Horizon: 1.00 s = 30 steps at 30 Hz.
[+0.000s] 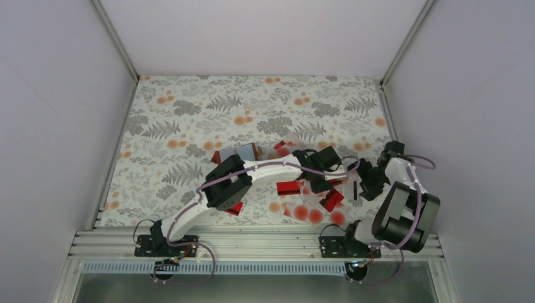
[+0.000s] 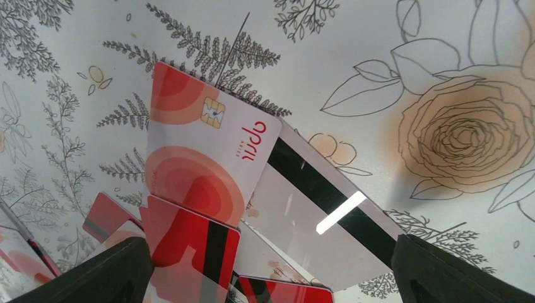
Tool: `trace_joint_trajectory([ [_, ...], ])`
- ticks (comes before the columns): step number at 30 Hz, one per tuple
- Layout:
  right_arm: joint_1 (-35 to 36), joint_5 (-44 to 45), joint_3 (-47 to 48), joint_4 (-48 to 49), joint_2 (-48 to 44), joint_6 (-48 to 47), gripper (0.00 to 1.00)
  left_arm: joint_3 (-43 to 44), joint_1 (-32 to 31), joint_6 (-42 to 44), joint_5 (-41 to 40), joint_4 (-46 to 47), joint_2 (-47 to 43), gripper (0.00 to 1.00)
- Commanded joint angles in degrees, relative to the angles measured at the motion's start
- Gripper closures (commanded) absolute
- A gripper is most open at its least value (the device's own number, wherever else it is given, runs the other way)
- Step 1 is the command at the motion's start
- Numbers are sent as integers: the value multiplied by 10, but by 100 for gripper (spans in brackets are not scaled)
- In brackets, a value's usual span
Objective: Put the credit cards into the card holder
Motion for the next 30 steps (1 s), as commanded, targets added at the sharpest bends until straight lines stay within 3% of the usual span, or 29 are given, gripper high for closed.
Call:
trace_joint_trajectory([
  [1,-3,-20,-8,11,-8,-7,4,-43,6,15,-39,-10,-2,48],
  [4,-3,-26,-8,15,-6,-8,4,-60,6,12,-38,2,-20,53],
  [19,-3,-66,-4,18,-24,-14,4,-88,18,-69,21,25,-106,54],
  [29,-1,-200,-39,60,-27,-30,5,-127,43,-99,67,48,-143,54],
  [30,-1,-200,-42,60,-28,-31,5,-136,44,-88,79,53,-146,50],
])
